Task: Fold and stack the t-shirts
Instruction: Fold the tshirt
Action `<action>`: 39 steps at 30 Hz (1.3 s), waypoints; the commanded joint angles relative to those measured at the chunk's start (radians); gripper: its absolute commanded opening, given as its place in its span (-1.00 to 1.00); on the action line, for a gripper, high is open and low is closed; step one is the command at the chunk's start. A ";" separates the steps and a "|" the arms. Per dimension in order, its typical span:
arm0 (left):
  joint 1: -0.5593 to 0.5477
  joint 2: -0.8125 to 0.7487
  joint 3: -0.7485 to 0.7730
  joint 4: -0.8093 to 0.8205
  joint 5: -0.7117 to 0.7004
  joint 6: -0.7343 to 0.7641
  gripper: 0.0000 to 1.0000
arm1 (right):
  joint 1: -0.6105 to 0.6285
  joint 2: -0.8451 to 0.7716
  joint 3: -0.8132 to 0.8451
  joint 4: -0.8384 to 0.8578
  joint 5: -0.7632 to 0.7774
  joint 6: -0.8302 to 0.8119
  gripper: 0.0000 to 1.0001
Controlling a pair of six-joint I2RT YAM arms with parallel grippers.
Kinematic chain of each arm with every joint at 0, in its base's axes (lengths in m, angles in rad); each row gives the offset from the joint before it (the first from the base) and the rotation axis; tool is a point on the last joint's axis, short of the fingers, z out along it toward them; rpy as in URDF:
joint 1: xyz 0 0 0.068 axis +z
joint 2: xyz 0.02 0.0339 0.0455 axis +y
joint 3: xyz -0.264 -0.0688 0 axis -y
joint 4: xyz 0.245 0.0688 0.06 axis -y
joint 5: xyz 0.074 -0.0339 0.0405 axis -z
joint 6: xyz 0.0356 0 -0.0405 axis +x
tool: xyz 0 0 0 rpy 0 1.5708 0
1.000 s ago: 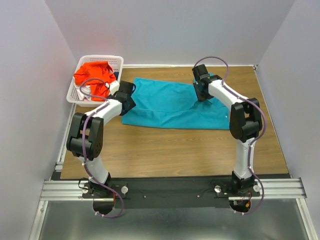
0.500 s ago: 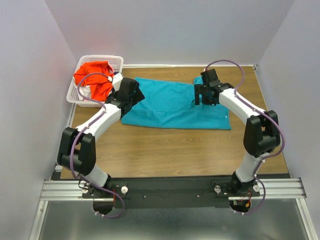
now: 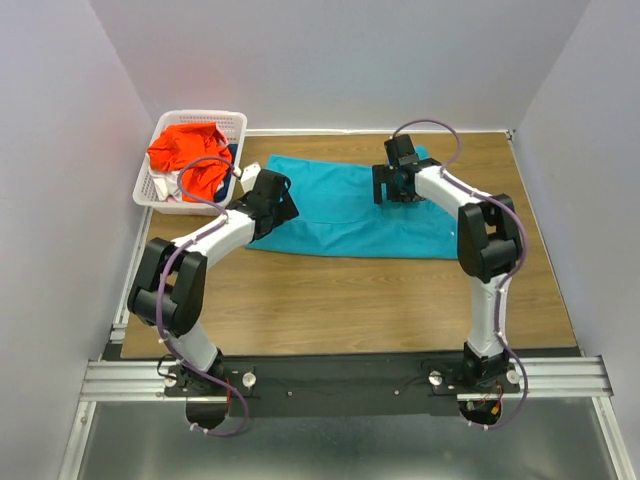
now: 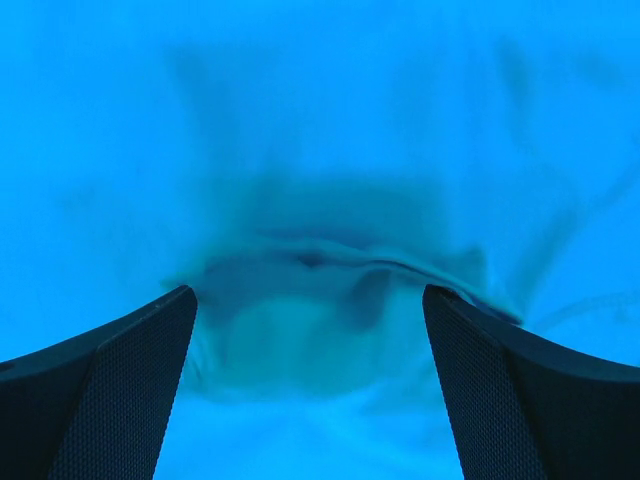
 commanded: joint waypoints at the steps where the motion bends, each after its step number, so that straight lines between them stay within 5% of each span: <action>1: 0.005 0.028 0.020 -0.021 -0.013 0.012 0.96 | -0.016 0.157 0.170 0.020 0.067 -0.008 1.00; 6: 0.005 0.003 0.019 -0.039 -0.030 0.011 0.96 | -0.056 0.232 0.324 0.020 0.053 -0.005 1.00; 12: 0.003 0.000 0.026 -0.019 -0.007 0.019 0.96 | -0.059 0.073 0.280 0.022 0.040 -0.011 1.00; 23: 0.006 0.127 0.069 0.051 0.058 0.068 0.96 | -0.059 -0.255 -0.286 0.061 -0.029 0.173 1.00; 29: 0.016 0.190 0.081 0.054 0.074 0.068 0.96 | -0.059 -0.261 -0.395 0.098 -0.028 0.219 1.00; 39: 0.011 0.082 -0.144 0.067 0.101 0.017 0.96 | -0.057 -0.378 -0.684 0.118 -0.049 0.279 1.00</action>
